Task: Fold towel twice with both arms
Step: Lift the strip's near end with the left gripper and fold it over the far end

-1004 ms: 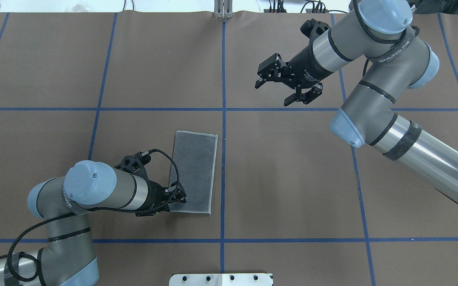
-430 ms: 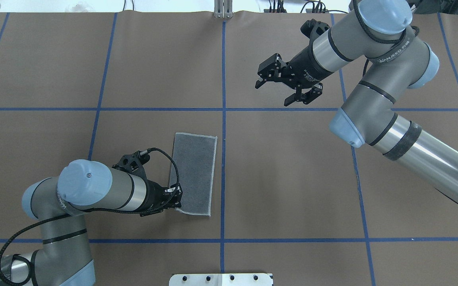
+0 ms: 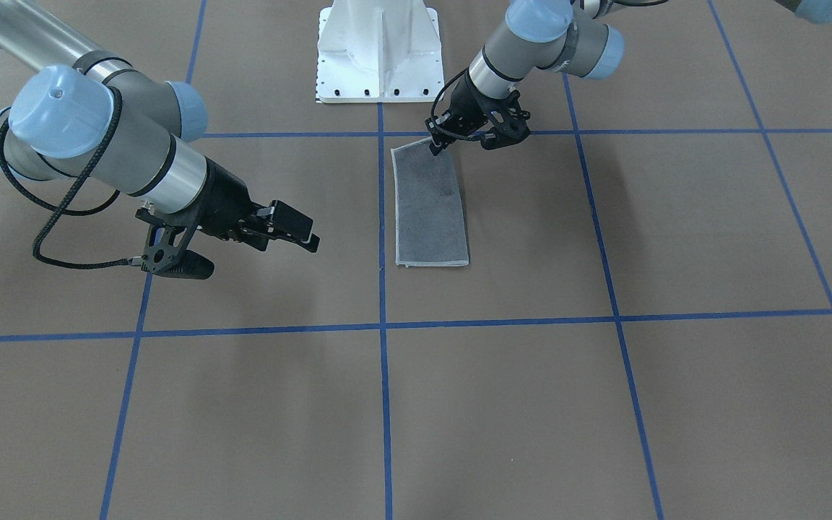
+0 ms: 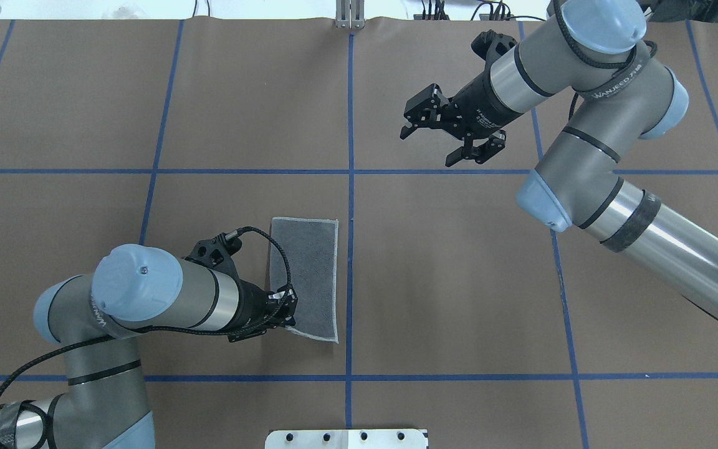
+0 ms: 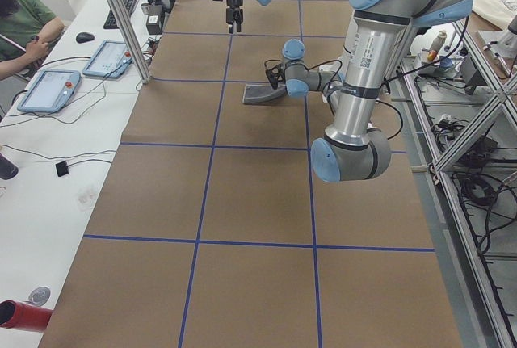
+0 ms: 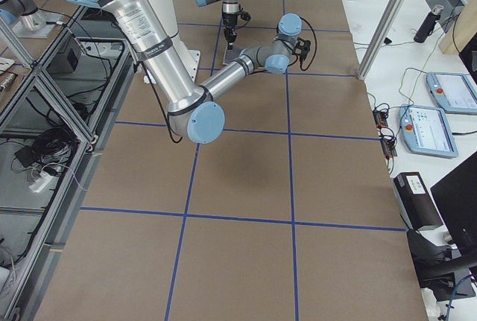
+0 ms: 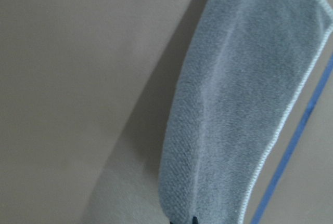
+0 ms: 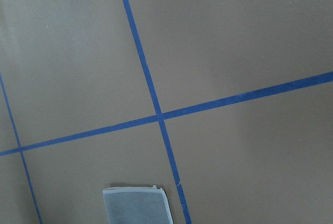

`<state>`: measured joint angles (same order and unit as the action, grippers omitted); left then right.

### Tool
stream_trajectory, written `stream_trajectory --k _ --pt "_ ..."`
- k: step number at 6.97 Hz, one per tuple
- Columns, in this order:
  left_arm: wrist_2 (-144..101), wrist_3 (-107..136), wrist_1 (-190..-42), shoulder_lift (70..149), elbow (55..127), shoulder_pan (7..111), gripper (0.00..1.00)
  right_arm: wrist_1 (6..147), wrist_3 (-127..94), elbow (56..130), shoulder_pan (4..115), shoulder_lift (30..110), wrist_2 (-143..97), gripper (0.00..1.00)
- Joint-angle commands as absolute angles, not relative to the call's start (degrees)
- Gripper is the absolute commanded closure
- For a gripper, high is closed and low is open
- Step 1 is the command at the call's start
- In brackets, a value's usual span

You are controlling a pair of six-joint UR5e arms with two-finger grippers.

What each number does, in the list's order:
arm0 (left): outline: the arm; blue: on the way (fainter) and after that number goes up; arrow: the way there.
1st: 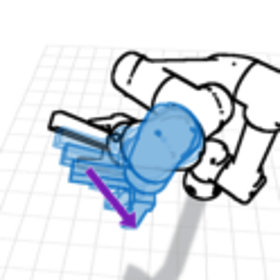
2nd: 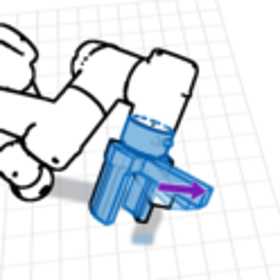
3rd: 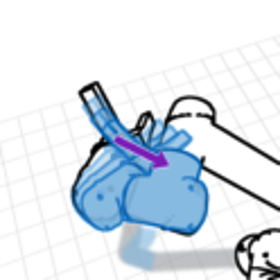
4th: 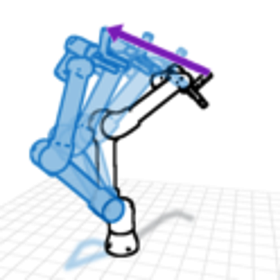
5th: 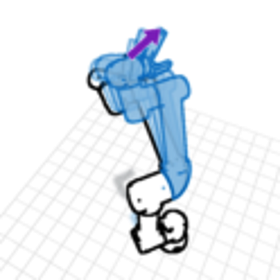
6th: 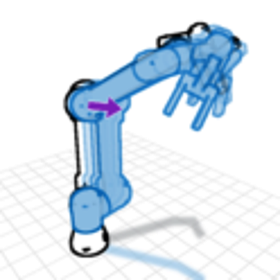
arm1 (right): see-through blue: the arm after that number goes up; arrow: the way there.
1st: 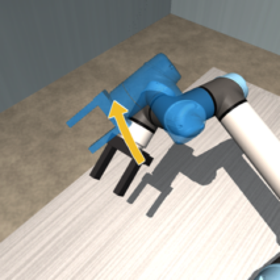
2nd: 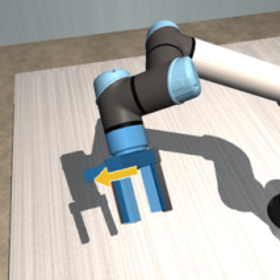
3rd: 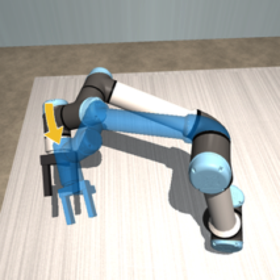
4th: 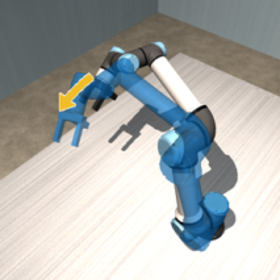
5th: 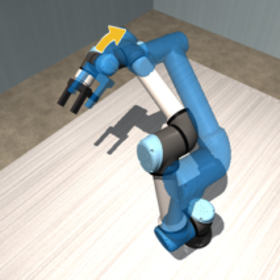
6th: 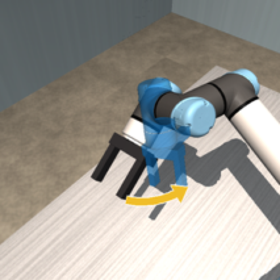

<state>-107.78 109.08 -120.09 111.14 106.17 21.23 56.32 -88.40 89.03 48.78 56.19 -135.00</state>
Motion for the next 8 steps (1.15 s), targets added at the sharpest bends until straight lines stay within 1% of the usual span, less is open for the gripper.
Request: stream_trajectory --k 1,3,4,8 --pt "-107.7 109.7 -119.9 113.3 103.1 26.2 1.0 56.3 -88.2 89.0 48.8 56.2 -135.0 0.0" --pt "-107.8 109.3 -120.8 119.5 91.8 31.5 1.0 56.3 -88.2 89.0 48.7 56.2 -134.7 0.0" --pt "-107.8 109.3 -120.8 121.5 88.9 32.5 1.0 56.3 -88.2 89.0 48.6 56.1 -134.6 0.0" --pt "-108.0 109.9 -122.7 123.7 88.8 33.9 1.0 56.3 -88.1 88.2 48.6 56.0 -134.6 0.0"
